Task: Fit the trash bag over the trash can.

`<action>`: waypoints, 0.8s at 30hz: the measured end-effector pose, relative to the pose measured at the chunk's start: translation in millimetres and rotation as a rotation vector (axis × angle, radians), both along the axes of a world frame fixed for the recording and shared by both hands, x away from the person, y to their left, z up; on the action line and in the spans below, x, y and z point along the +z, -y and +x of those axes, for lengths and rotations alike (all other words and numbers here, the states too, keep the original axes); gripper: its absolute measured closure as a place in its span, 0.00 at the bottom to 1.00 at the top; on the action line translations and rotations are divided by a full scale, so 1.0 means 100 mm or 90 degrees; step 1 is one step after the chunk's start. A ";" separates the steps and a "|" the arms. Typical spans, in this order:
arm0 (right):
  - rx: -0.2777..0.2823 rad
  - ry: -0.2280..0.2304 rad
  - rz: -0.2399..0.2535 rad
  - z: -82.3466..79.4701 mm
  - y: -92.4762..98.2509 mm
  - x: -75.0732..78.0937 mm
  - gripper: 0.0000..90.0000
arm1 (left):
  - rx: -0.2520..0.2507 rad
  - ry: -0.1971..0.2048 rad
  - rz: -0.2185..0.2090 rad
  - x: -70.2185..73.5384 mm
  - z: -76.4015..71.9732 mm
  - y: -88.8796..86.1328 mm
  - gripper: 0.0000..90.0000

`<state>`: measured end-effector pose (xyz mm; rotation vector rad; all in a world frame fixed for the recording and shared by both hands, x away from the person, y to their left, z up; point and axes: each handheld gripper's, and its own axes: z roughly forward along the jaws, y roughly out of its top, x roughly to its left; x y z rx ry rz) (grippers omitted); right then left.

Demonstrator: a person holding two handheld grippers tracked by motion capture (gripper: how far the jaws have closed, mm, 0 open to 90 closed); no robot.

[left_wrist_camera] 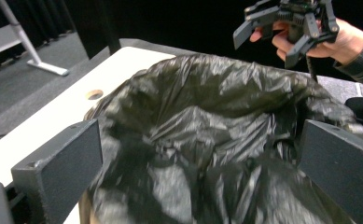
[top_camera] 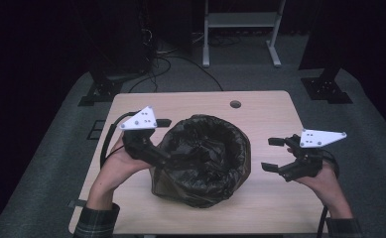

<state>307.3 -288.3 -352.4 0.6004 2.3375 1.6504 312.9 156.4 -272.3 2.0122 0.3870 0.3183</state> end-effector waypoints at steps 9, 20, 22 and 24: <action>-0.043 0.005 -0.005 -0.10 0.20 -0.03 0.11 | 0.047 0.024 -0.031 -0.16 -0.19 -0.35 0.00; -0.115 0.000 -0.019 -0.27 0.46 -0.23 0.11 | 0.111 0.017 -0.049 -0.62 -0.43 -0.72 0.00; -0.127 -0.006 -0.024 -0.29 0.49 -0.29 0.11 | 0.119 0.010 -0.049 -0.71 -0.46 -0.76 0.00; -0.141 -0.014 -0.030 -0.32 0.52 -0.37 0.11 | 0.125 0.003 -0.042 -0.80 -0.49 -0.79 0.00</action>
